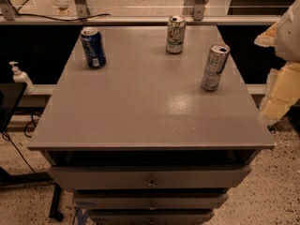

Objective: Knock redbull can over

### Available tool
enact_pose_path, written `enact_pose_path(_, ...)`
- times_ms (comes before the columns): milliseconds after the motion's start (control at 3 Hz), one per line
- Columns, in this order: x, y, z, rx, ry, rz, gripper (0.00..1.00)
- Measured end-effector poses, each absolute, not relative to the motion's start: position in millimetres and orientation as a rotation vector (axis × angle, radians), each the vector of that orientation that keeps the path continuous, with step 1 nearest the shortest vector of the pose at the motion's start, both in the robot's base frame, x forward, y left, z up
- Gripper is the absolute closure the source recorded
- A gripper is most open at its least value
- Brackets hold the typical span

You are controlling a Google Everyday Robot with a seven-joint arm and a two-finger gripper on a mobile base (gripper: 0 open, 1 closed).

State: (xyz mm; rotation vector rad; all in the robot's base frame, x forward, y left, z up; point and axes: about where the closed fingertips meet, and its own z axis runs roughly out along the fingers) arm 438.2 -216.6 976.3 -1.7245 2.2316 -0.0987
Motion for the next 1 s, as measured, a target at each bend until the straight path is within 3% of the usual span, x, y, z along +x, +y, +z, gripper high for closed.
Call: enact_pose_path(1000,452.6,-225.0,967.8,-1.662,2.139,-0.064,0.00)
